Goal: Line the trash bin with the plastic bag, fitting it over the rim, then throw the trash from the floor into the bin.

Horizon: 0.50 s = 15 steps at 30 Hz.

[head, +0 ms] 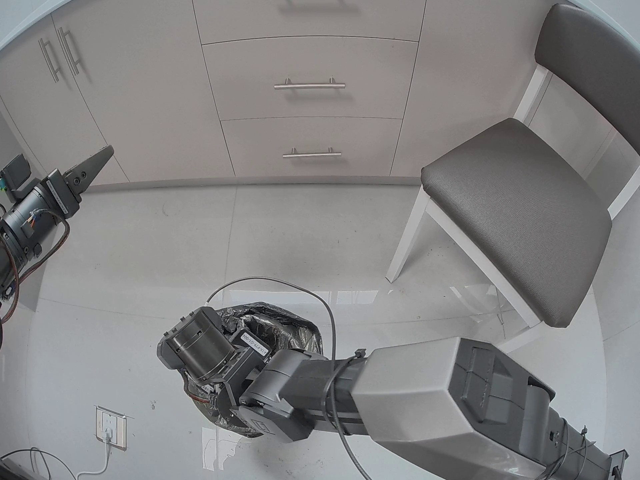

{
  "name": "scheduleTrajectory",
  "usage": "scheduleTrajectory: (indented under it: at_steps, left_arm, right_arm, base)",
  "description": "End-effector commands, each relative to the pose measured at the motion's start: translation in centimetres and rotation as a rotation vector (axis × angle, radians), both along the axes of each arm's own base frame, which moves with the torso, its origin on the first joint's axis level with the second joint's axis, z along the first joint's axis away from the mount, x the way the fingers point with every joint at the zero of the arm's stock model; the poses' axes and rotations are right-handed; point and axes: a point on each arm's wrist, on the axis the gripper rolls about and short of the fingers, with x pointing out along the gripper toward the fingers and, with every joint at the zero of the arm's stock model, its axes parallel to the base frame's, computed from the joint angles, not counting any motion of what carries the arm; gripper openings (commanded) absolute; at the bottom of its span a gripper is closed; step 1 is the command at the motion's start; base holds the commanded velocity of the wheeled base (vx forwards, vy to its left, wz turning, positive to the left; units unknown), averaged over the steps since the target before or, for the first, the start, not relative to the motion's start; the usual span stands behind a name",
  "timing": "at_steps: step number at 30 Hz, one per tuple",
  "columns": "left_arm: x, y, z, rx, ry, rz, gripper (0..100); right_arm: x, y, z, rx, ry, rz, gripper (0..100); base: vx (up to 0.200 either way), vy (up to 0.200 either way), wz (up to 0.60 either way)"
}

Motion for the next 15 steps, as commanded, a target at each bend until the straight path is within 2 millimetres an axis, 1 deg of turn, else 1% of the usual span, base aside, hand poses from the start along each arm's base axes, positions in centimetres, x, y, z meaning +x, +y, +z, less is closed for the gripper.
scheduleTrajectory:
  at_steps: [1, 6, 10, 15]
  left_arm:
    - [0.1, 0.0, -0.1, 0.000, 0.002, 0.000, 100]
    - [0.1, 0.0, -0.1, 0.000, 0.002, 0.000, 100]
    - [0.0, 0.0, 0.0, 0.001, -0.001, 0.000, 100]
    - [0.0, -0.1, -0.2, 0.000, 0.005, -0.003, 100]
  right_arm:
    - [0.2, 0.3, -1.1, 0.004, -0.004, 0.001, 0]
    - [0.8, 0.7, -1.9, 0.020, -0.052, 0.021, 0]
    - [1.5, 0.9, -3.0, 0.034, -0.080, 0.025, 0]
    - [2.7, 0.4, -3.9, 0.044, -0.080, 0.017, 0]
  base:
    - [0.000, 0.000, 0.00]
    - [0.000, 0.000, 0.00]
    - [0.000, 0.000, 0.00]
    - [0.000, 0.000, 0.00]
